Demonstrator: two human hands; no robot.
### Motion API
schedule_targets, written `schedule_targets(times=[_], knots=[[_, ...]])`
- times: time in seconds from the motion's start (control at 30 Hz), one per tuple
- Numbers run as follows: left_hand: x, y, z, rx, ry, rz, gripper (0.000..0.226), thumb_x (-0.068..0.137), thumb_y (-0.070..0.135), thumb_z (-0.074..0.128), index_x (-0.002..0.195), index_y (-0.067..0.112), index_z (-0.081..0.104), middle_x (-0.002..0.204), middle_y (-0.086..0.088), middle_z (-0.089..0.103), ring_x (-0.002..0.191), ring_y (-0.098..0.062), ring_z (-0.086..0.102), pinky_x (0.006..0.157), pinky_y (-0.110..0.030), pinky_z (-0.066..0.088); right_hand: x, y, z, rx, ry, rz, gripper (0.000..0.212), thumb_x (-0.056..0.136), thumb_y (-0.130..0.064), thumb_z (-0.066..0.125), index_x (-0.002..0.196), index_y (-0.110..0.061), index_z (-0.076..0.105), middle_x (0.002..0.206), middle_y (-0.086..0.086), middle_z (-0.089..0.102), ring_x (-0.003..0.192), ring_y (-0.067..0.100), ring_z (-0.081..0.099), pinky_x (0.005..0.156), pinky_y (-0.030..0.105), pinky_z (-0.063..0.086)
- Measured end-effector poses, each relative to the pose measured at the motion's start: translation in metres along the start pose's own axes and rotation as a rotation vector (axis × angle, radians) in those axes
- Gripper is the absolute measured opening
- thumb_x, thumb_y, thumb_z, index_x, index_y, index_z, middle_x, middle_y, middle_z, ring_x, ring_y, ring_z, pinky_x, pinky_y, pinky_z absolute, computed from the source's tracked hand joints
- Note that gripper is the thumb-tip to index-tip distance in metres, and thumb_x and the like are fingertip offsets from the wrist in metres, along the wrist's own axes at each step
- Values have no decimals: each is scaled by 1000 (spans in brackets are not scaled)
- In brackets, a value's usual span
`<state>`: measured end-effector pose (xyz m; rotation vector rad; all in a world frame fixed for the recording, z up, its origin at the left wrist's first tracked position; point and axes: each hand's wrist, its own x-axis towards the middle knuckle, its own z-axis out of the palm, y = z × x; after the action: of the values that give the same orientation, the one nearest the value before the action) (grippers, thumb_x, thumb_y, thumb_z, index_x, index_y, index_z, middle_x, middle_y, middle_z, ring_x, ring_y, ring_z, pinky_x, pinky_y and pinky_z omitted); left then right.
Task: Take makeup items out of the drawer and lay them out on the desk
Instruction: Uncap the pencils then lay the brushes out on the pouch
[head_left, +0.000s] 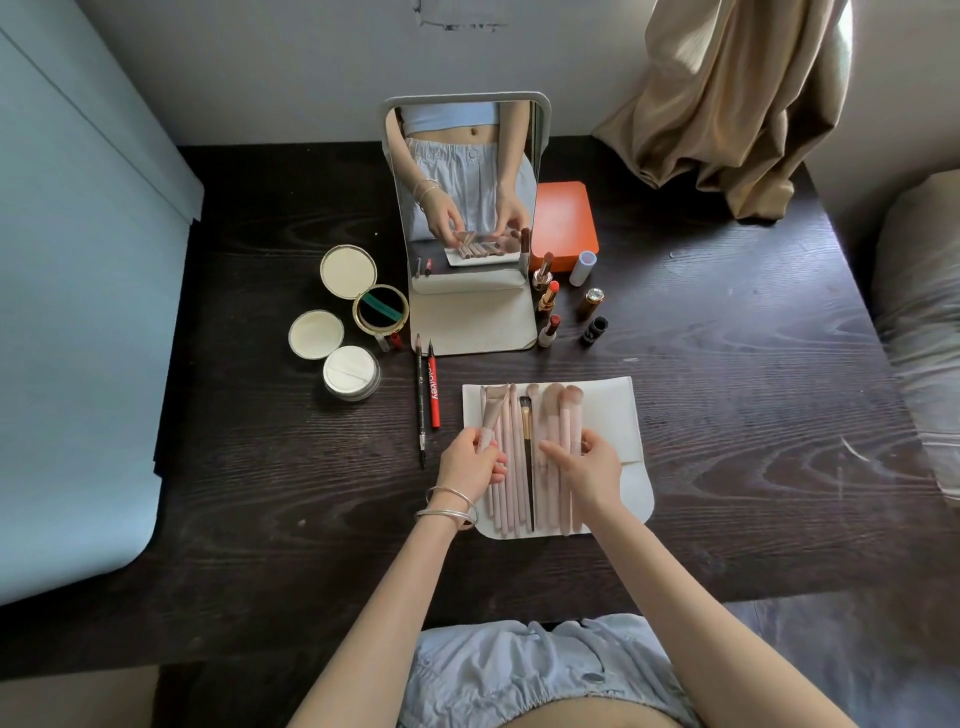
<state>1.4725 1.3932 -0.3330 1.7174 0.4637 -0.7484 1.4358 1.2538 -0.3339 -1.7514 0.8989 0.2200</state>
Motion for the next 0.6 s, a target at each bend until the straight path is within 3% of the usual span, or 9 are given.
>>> schedule_targets(times=[0.37,0.53,0.6], knots=[[-1,-1,1,-44,-27,19,12,91,3,52,87,13,55,81,-5,61,71,-13,63,68,-23,58,3,5,-2,-39,87,23,22,80,-23,73,92,-6,64,82,6,66,72,18,60,57,22,43],[-1,-1,1,-72,-15,15,9,91,3,53,94,11,56,86,-6,62,72,-12,64,67,-21,56,6,5,-4,52,135,60,26,77,-24,76,97,-12,64,92,3,66,91,20,63,83,36,53],[-2,0,1,-65,-16,11,10,91,3,53,99,8,57,86,-6,62,71,-11,63,65,-19,55,8,5,-6,62,139,64,23,78,-25,75,94,-16,63,91,0,65,93,20,63,86,41,54]])
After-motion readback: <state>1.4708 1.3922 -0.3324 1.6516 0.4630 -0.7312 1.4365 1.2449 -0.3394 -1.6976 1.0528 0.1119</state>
